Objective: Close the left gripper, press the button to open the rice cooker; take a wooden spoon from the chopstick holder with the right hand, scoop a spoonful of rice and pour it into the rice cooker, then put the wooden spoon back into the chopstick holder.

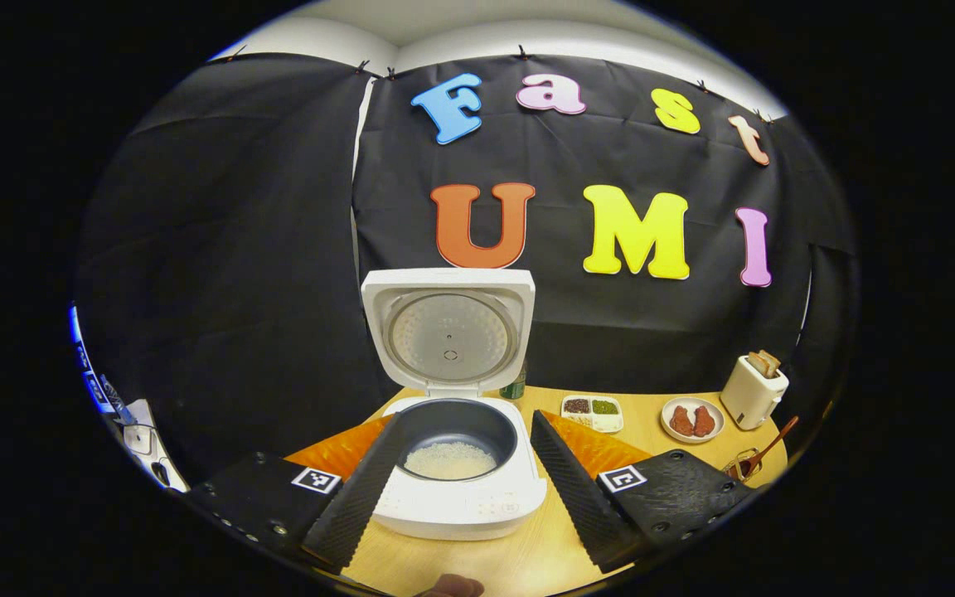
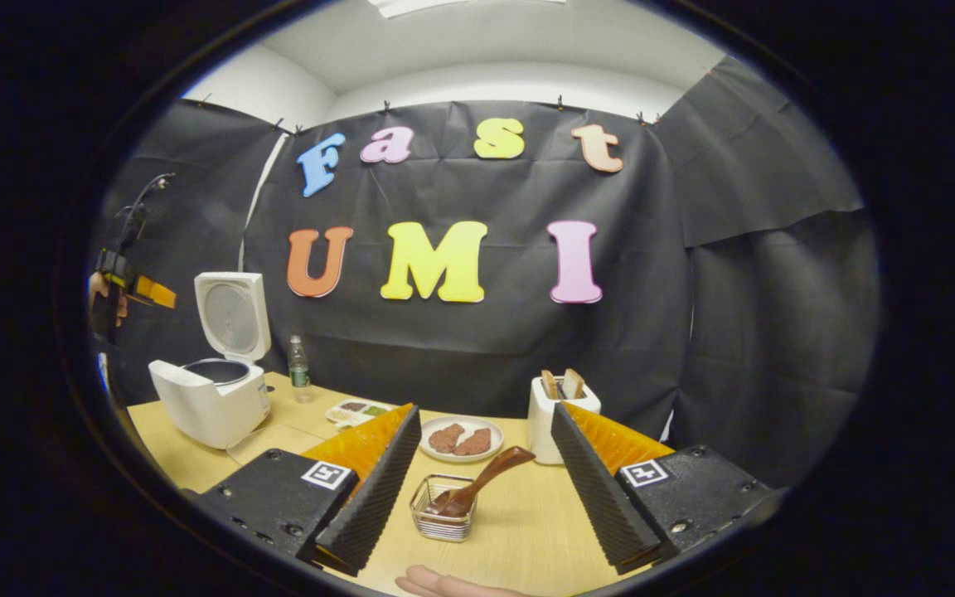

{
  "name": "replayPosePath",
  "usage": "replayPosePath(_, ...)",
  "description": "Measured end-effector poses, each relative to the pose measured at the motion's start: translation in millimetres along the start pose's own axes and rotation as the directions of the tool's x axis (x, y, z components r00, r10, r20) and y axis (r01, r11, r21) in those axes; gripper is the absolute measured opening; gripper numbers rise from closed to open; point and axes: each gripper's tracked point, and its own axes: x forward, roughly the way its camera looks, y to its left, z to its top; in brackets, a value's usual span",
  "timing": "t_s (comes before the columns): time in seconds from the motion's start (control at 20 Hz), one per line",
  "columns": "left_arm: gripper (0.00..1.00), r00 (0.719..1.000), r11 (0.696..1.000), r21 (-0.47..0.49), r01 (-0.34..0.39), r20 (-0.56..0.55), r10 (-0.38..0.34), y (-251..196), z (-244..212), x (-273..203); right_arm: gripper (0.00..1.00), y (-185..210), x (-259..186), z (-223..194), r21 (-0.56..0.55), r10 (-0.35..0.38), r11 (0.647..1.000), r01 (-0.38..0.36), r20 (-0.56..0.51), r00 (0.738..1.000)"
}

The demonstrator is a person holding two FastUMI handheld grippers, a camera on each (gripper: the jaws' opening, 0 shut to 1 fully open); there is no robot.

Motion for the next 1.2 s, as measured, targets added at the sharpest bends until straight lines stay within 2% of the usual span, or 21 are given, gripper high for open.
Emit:
replayPosePath(0.15,0.97,0.999,1.0,0.007,0.017,0.038,-0.017,-7,-7,-20,1.0,-5,16,-20,0.028,-0.004,1.0,0.005,-0.051,0.999)
replayPosePath(0.2,0.98,0.999,1.0,0.018,0.014,0.051,-0.015,-7,-11,-26,0.96,-5,22,-27,0.04,0.0,0.999,0.002,-0.068,0.998)
replayPosePath(0.3,0.97,0.997,0.999,0.029,0.014,0.07,-0.016,-11,-19,-39,1.0,-5,33,-42,0.066,0.013,0.998,-0.007,-0.101,0.995)
replayPosePath(0.35,0.98,0.997,0.999,0.029,0.023,0.076,-0.025,-14,-25,-45,0.96,-5,40,-52,0.077,0.022,0.997,-0.012,-0.122,0.992)
replayPosePath(0.4,0.97,0.996,0.999,0.025,0.032,0.087,-0.034,-18,-30,-52,1.0,-3,47,-61,0.086,0.036,0.996,-0.024,-0.141,0.989)
replayPosePath(0.5,0.97,0.992,0.999,0.016,0.048,0.112,-0.05,-25,-35,-62,0.96,-1,60,-78,0.106,0.055,0.994,-0.036,-0.184,0.981)
replayPosePath(0.6,0.97,0.989,0.998,0.019,0.057,0.134,-0.059,-29,-44,-73,1.0,0,71,-91,0.125,0.067,0.991,-0.041,-0.212,0.975)
replayPosePath(0.65,0.98,0.987,0.998,0.026,0.059,0.146,-0.062,-31,-47,-79,0.96,1,78,-95,0.142,0.07,0.989,-0.04,-0.22,0.973)
replayPosePath(0.7,0.98,0.985,0.998,0.033,0.061,0.16,-0.065,-32,-51,-85,1.0,3,84,-101,0.155,0.077,0.987,-0.041,-0.229,0.97)
replayPosePath(0.75,0.98,0.982,0.997,0.041,0.059,0.179,-0.065,-34,-53,-92,0.96,3,91,-108,0.167,0.076,0.985,-0.035,-0.246,0.966)
replayPosePath(0.9,0.98,0.971,0.997,0.062,0.046,0.23,-0.059,-36,-59,-108,0.95,0,113,-126,0.177,0.053,0.984,-0.002,-0.287,0.956)
replayPosePath(0.95,0.98,0.97,0.996,0.069,0.053,0.234,-0.067,-38,-64,-113,1.0,1,121,-128,0.188,0.055,0.982,0.001,-0.295,0.954)
replayPosePath(1.05,0.97,0.973,0.995,0.078,0.06,0.22,-0.076,-42,-75,-118,0.99,7,135,-131,0.231,0.082,0.973,-0.01,-0.306,0.948)
replayPosePath(1.1,0.97,0.973,0.995,0.077,0.059,0.22,-0.075,-41,-78,-119,0.89,6,140,-135,0.245,0.081,0.97,0.0,-0.323,0.943)
replayPosePath(1.15,0.96,0.973,0.995,0.072,0.063,0.218,-0.077,-40,-79,-121,0.88,4,149,-136,0.257,0.076,0.966,0.012,-0.331,0.941)
replayPosePath(1.2,0.96,0.972,0.996,0.065,0.068,0.222,-0.081,-41,-80,-124,0.93,5,154,-137,0.266,0.078,0.964,0.015,-0.333,0.94)
